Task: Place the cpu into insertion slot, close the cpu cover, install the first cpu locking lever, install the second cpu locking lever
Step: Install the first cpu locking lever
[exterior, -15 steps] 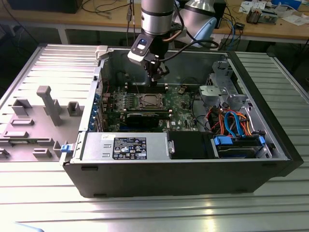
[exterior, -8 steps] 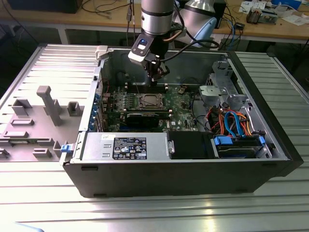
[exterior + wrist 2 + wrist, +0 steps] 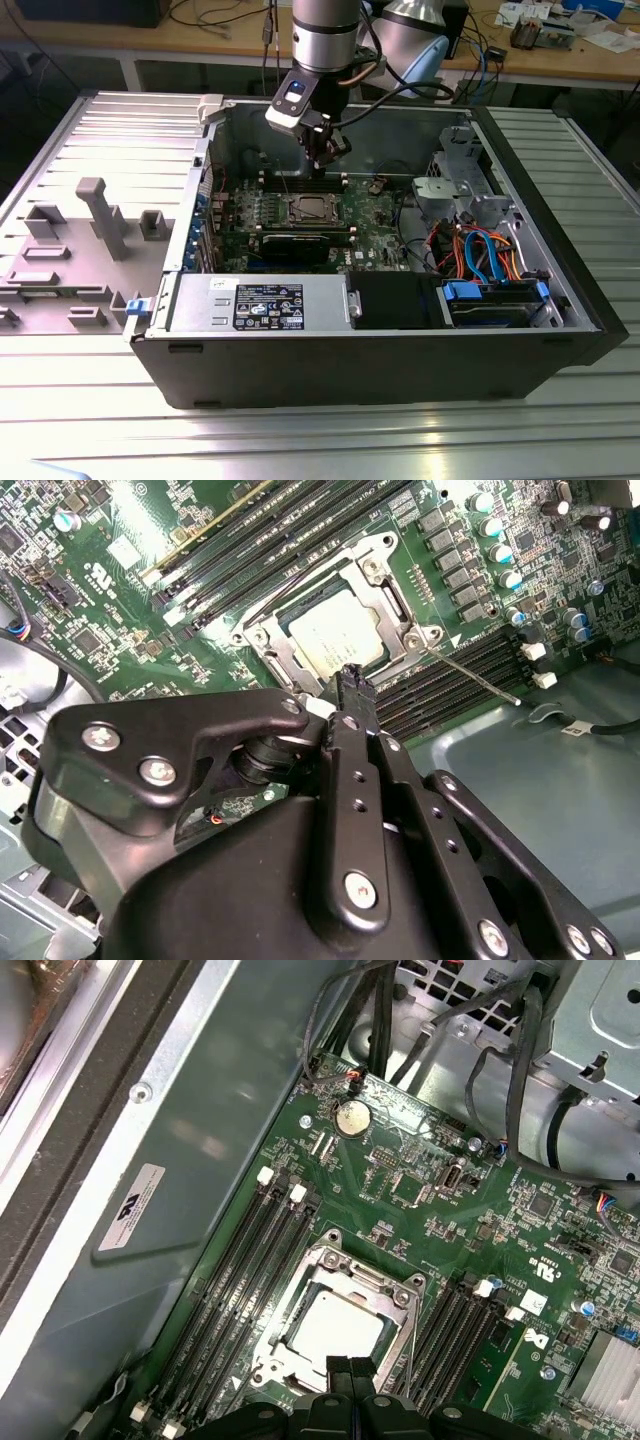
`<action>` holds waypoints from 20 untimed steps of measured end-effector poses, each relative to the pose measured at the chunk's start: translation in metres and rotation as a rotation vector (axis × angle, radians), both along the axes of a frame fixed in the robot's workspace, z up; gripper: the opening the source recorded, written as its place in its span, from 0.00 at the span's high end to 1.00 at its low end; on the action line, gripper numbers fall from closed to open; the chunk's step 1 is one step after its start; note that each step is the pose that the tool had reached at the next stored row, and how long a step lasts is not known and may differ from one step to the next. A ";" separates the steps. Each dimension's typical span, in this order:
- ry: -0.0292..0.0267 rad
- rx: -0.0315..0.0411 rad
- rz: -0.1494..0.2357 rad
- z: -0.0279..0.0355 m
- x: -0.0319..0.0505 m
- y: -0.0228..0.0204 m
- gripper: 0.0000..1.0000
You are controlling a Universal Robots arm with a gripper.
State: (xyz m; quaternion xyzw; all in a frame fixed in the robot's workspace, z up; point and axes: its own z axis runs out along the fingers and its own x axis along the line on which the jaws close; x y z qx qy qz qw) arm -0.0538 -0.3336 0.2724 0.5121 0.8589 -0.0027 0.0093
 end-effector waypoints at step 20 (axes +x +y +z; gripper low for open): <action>-0.0006 0.0002 0.298 -0.0005 -0.0004 -0.0004 0.89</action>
